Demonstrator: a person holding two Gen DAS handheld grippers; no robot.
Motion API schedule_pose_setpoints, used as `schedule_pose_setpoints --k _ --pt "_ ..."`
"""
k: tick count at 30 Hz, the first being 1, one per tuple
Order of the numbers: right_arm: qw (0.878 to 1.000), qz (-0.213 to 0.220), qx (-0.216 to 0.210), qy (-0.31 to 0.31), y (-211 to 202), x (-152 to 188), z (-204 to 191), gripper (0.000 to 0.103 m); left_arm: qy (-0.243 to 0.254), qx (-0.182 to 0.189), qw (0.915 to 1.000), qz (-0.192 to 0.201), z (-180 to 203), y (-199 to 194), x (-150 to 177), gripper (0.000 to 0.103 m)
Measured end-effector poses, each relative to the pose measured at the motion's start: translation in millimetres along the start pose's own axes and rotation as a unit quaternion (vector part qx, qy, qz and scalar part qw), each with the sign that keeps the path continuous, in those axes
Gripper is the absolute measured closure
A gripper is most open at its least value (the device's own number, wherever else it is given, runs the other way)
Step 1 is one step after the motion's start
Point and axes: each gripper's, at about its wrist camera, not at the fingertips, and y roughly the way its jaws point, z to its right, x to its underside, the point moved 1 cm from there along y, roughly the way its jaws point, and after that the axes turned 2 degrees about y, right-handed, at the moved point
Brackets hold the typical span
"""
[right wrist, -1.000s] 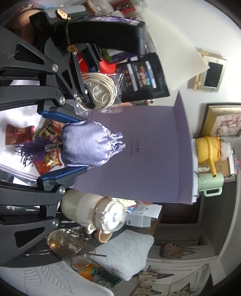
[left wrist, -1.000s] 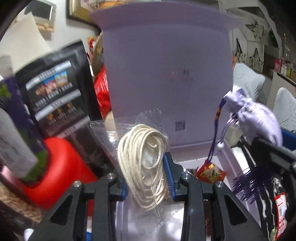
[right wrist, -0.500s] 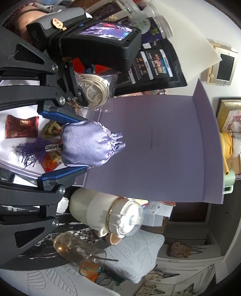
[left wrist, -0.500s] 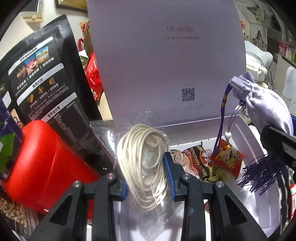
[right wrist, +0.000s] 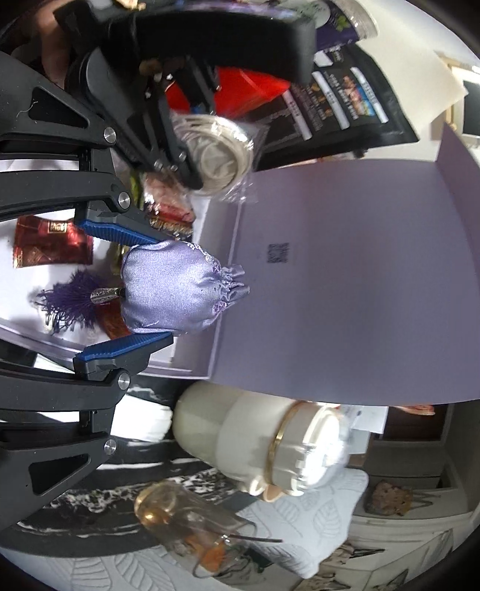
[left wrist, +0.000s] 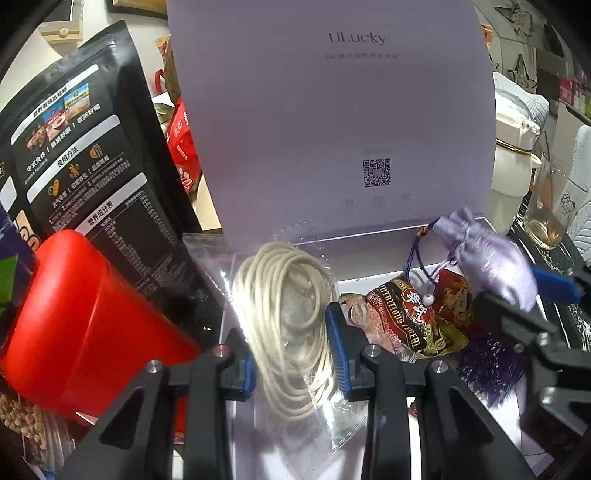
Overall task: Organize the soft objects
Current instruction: 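Lower the cord bag with left tool while right tool lowers the lavender pouch into the box, then open both tools to release the cord bag and pouch into the box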
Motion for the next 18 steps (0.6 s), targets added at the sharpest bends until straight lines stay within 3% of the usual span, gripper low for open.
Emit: schedule_pose_setpoints --k 11,18 --pt "0.999 -0.033 0.006 0.003 15.0 4.9 4.8 0.056 -0.002 -0.007 1.0 -0.003 -0.2 -3.1 0.1 0.071" --pt "0.999 -0.038 0.014 0.013 14.7 4.0 7.4 0.041 -0.014 -0.004 0.9998 -0.014 -1.1 -1.4 -1.3 0.07"
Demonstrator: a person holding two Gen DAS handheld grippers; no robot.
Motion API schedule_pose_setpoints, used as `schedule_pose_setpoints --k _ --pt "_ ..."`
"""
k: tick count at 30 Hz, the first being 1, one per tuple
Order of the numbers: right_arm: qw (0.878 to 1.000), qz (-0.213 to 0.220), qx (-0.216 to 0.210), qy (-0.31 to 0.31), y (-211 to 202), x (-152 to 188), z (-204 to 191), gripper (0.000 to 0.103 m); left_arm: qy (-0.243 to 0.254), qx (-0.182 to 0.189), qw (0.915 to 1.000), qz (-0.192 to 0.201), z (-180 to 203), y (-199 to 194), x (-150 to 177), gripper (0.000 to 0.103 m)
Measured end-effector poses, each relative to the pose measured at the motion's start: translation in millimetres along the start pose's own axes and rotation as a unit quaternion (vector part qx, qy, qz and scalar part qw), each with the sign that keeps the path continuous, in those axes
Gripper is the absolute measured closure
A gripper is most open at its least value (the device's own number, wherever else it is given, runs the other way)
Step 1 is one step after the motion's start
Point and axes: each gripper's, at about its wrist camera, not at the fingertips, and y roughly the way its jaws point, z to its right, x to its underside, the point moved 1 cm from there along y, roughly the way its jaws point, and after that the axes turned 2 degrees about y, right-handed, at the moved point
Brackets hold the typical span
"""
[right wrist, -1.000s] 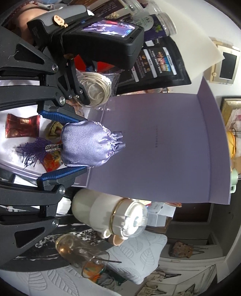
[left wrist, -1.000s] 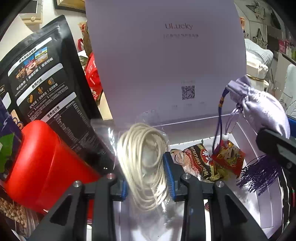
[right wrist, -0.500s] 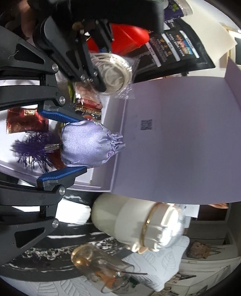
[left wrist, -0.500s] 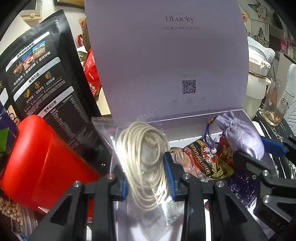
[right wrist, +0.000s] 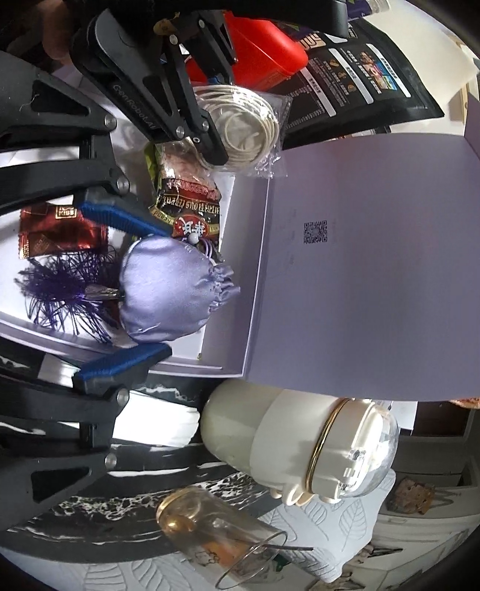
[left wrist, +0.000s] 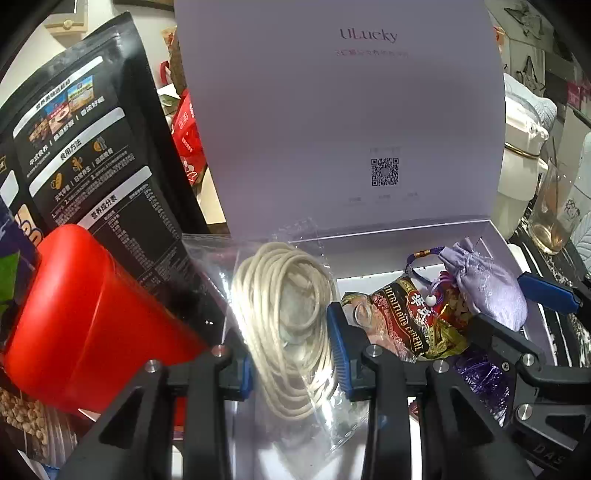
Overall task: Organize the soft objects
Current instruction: 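Open both tools to release the cord bag and pouch into the box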
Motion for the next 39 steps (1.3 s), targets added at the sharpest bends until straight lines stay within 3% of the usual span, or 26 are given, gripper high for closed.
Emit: schedule_pose_setpoints --k 5,8,14,15,16,18,19,39 --pt "1.0 0.009 0.01 -0.004 -9.6 -2.8 -1.1 0.04 -0.006 0.006 0.9999 -0.007 -1.3 -4.8 -1.6 0.069" --pt "1.0 0.023 0.015 -0.005 -22.2 -6.0 -0.6 0.03 -0.01 0.009 0.9999 -0.006 -2.7 -9.9 -3.8 0.068" --pt "0.999 0.044 0.027 -0.002 -48.6 -8.4 1.8 0.03 -0.018 0.018 0.9997 -0.003 -2.7 -23.4 -7.7 0.065" --pt "0.998 0.046 0.03 -0.003 -50.5 -9.7 1.8 0.03 -0.019 0.018 0.9996 -0.002 -2.3 -26.9 -8.5 0.055" --pt "0.998 0.048 0.033 -0.004 -54.9 -10.0 2.5 0.03 -0.019 0.019 0.9996 0.0 -2.1 -30.6 -9.2 0.037" --pt "0.998 0.053 0.036 -0.002 -63.9 -9.7 4.5 0.03 -0.02 0.017 0.9996 0.012 0.0 -41.8 -10.6 0.01" --pt "0.998 0.055 0.038 0.0 -68.7 -9.6 5.4 0.03 -0.02 0.014 0.9995 0.02 -0.7 -48.5 -10.4 0.006" --pt "0.99 0.133 0.048 0.007 -185.5 -1.0 5.6 0.03 -0.007 0.011 0.9948 0.101 8.0 -180.4 -11.3 0.006"
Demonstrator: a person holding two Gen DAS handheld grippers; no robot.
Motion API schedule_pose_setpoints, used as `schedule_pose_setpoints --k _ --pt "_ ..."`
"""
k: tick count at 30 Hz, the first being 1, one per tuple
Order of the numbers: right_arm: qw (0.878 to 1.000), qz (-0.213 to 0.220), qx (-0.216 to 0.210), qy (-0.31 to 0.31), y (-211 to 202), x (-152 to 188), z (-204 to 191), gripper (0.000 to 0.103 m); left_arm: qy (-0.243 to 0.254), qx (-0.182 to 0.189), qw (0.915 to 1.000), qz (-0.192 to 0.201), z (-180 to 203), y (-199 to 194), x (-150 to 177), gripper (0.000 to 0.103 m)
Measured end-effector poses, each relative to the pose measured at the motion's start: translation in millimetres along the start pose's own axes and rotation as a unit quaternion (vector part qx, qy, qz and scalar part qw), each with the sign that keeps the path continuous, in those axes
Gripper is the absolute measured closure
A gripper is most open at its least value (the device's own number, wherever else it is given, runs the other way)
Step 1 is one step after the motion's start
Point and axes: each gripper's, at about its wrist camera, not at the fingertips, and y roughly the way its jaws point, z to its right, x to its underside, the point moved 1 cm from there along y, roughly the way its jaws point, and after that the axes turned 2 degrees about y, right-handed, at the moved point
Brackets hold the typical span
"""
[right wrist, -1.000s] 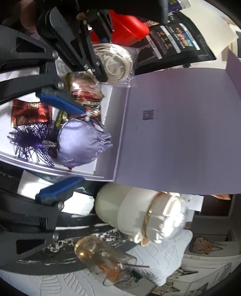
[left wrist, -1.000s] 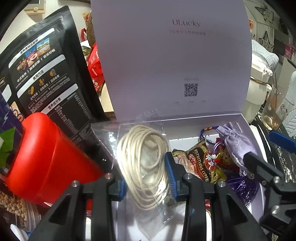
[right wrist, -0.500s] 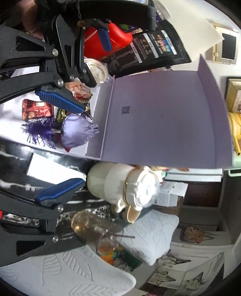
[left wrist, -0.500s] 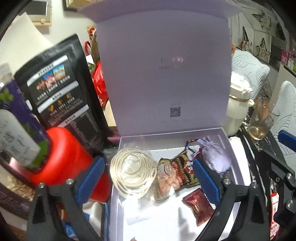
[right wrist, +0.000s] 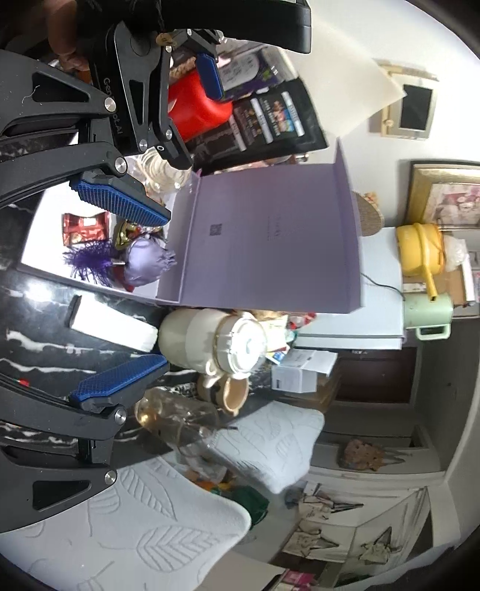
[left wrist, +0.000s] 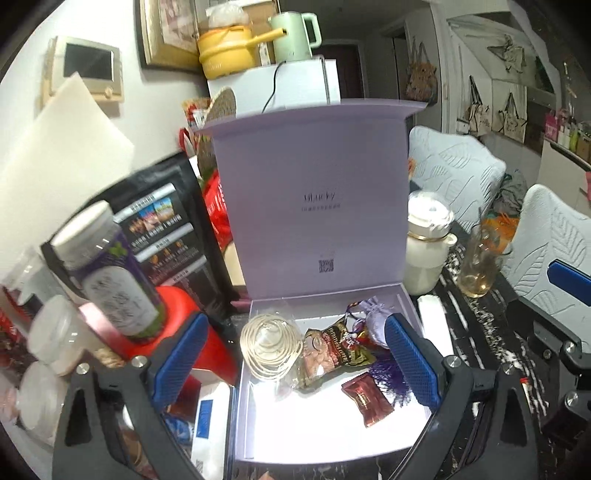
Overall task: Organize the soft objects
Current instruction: 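Open both tools to release the cord bag and pouch into the box, then withdraw both open tools from the box toward the packets on the table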
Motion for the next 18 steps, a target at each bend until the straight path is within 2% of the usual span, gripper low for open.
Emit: schedule_pose_setpoints --k 11,18 --pt "0.998 0.064 -0.001 -0.003 -81.0 -3.6 -7.8 0.03 0.011 0.011 0.9981 0.06 2.5 -86.3 0.9 0.006" --pt "0.994 0.105 0.005 -0.014 -136.3 2.7 -17.1 0.027 0.019 0.022 0.9964 0.079 5.6 -134.1 10.4 0.005"
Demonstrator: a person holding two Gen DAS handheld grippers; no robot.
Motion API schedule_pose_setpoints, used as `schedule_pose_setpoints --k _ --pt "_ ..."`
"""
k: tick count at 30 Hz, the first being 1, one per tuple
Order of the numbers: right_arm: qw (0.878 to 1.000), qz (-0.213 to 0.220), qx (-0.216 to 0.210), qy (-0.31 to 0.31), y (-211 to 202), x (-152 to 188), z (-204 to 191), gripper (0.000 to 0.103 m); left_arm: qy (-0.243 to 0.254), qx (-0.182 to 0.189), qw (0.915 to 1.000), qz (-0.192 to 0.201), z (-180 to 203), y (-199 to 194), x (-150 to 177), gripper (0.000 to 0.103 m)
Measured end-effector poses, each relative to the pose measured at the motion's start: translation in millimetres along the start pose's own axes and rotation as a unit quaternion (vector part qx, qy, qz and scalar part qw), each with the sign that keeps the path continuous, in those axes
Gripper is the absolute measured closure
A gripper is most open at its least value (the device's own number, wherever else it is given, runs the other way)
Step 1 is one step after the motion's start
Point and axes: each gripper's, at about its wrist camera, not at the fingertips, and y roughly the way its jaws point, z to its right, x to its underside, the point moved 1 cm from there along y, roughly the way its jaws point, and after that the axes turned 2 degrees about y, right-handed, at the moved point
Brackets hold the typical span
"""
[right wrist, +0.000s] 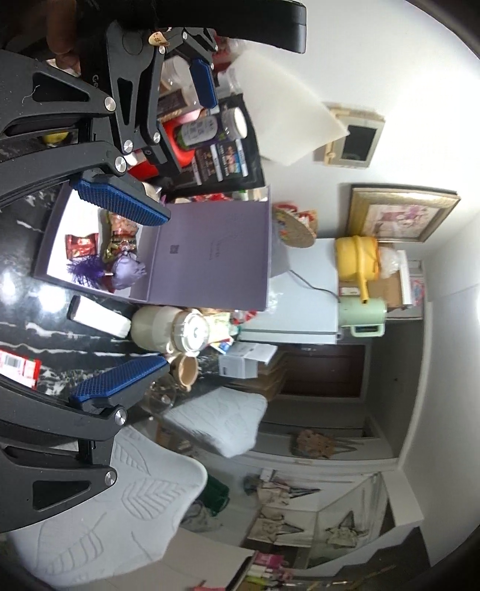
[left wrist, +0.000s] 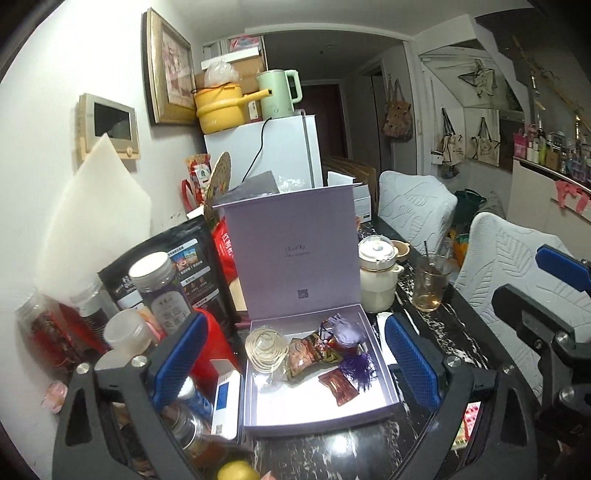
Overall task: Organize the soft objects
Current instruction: 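Withdraw both open tools from the box toward the packets on the table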
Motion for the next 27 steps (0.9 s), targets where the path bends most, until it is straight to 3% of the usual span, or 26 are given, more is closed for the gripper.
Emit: schedule_pose_setpoints --k 8,13,16,22,27 --pt "1.0 0.024 0.012 -0.004 -52.2 5.5 -6.3 0.027 0.003 0.013 0.9998 0.014 3.7 -42.4 16.2 0.005" --pt "0.999 0.033 0.02 -0.002 -79.2 18.6 -9.9 0.021 -0.007 0.032 0.9993 0.02 4.6 -61.4 29.5 0.005" --pt "0.999 0.032 0.026 0.003 -92.7 29.9 -11.8 0.021 -0.004 0.032 0.9992 0.023 8.7 -70.9 39.7 0.0" --pt "0.999 0.024 0.041 0.021 -113.8 58.8 -7.5 0.018 0.013 0.045 0.9987 0.017 25.0 -82.2 62.2 0.0" --pt "0.998 0.007 0.06 0.035 -123.5 85.6 2.1 0.018 0.018 0.078 0.9967 0.003 43.0 -79.9 83.5 0.0"
